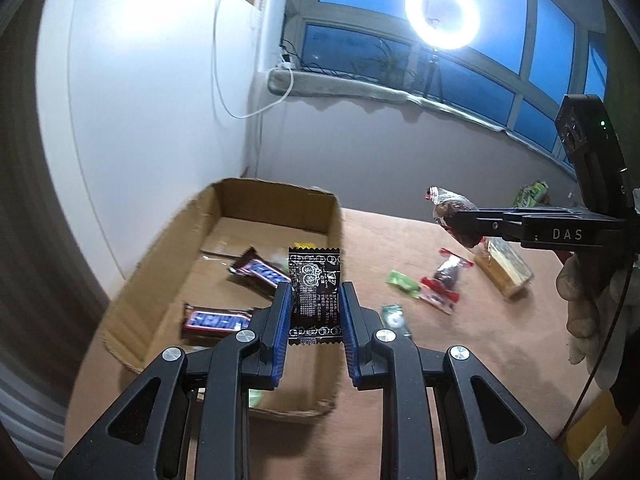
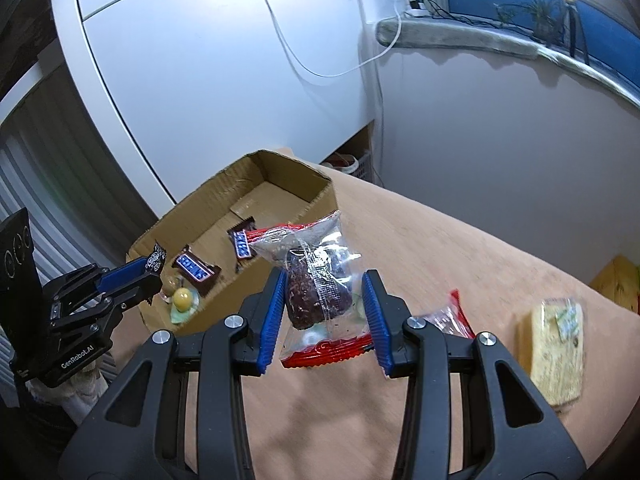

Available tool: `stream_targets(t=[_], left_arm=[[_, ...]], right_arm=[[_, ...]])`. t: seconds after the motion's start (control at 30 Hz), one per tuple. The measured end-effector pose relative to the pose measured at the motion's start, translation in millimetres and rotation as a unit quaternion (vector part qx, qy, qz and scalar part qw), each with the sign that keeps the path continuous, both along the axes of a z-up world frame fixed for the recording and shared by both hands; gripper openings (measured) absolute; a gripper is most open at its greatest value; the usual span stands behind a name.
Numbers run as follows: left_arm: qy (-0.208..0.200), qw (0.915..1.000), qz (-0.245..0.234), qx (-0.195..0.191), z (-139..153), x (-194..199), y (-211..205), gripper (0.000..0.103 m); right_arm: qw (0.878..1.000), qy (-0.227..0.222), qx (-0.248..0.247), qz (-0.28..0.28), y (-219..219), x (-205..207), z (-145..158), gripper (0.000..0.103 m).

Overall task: Organize snacks
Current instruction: 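Carry both held snacks into the cardboard box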

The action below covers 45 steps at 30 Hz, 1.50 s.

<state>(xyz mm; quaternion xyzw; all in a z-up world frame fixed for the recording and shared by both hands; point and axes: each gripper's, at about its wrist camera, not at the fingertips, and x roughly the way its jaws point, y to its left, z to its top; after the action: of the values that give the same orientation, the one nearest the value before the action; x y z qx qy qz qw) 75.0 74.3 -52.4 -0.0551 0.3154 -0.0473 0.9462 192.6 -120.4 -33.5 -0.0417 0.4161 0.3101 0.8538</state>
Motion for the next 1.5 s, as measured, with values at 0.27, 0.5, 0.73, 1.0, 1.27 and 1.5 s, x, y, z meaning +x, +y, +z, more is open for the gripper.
stream_targets(t=[0.27,0.5,0.73,1.0,1.27,1.5], left_arm=[[-0.005,0.9998,0.019,0.005,1,-1,23,0.022],[0.002,0.9993,0.037,0.009,-4,4,39,0.022],[0.008,0.9986,0.051,0.012,-9,11,50,0.022],[0.012,0.9975,0.069,0.014,-12,17,62,0.022],[0.017,0.9966,0.079,0.017,-14,25,70,0.022],[0.021,0.9962,0.082,0.02,-17,31,72,0.022]], right_arm=[[1.0,-0.009,-0.006,0.012,24,9,6,0.041],[1.0,-0.014,-0.006,0.018,40,19,10,0.041],[0.999,-0.018,-0.006,0.028,56,26,12,0.041],[0.999,-0.019,-0.007,0.041,77,39,12,0.041],[0.999,-0.002,-0.006,0.052,100,51,0,0.041],[0.998,0.007,-0.012,0.061,112,56,-11,0.041]])
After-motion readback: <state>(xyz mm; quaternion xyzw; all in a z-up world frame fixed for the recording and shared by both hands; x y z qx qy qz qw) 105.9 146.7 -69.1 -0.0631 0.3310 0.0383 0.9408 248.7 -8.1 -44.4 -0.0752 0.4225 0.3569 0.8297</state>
